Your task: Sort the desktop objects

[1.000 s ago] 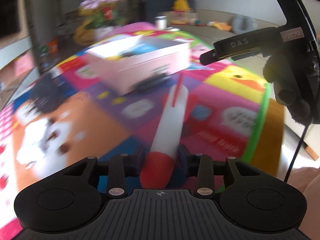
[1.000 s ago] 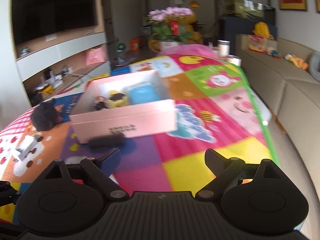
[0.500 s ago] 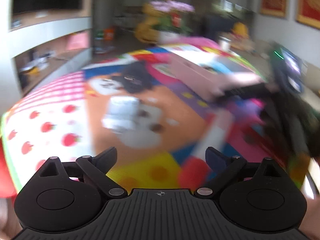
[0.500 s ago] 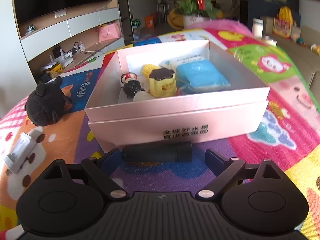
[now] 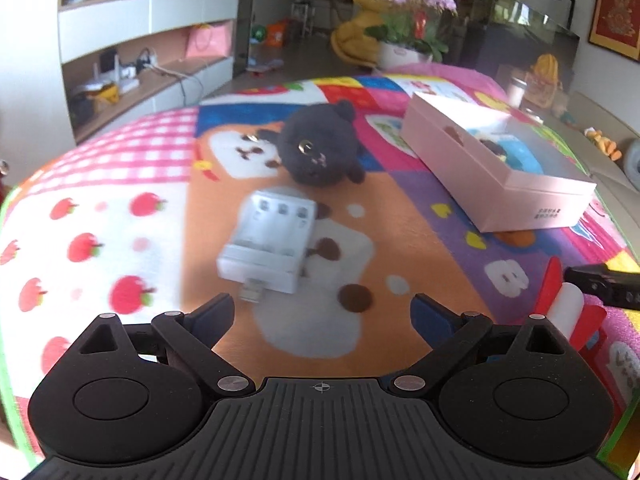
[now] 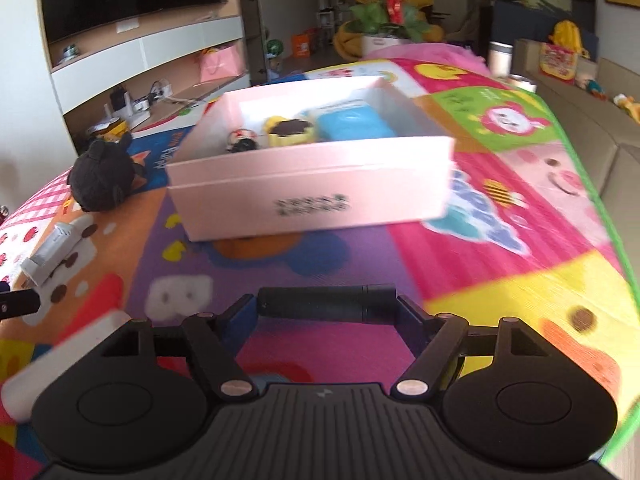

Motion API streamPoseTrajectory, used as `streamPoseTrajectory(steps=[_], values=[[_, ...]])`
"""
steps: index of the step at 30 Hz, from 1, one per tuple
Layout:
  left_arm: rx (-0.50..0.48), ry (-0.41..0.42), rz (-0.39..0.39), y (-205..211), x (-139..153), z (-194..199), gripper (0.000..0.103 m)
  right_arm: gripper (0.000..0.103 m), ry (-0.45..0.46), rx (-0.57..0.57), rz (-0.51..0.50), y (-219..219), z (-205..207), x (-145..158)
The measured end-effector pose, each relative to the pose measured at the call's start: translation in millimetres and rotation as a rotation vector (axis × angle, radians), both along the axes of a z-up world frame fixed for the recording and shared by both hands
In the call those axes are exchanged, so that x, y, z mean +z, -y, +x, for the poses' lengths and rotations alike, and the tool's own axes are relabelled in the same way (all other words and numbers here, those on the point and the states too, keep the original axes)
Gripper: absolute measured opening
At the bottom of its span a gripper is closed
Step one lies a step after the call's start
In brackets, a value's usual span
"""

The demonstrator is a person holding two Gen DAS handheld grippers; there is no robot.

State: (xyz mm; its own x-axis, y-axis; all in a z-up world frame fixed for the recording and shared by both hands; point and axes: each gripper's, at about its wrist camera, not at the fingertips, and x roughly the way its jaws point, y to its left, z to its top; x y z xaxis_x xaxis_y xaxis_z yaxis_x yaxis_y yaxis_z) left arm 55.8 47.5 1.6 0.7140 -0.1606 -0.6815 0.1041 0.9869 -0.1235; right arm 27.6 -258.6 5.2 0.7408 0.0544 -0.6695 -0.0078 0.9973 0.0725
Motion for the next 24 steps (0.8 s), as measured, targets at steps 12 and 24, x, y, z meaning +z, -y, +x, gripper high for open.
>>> streamPoseTrajectory(steps=[12, 24], values=[[0.143, -0.017, 0.086, 11.2, -9.5, 84.9, 0.101, 0.080, 0.058, -0.045, -0.008, 9.0, -11.0, -5.9], [0.069, 0.023, 0.189, 24.6, -9.8, 103.8, 0.092, 0.089, 0.063, -0.027, 0.053, 14.7, -11.0, -6.3]])
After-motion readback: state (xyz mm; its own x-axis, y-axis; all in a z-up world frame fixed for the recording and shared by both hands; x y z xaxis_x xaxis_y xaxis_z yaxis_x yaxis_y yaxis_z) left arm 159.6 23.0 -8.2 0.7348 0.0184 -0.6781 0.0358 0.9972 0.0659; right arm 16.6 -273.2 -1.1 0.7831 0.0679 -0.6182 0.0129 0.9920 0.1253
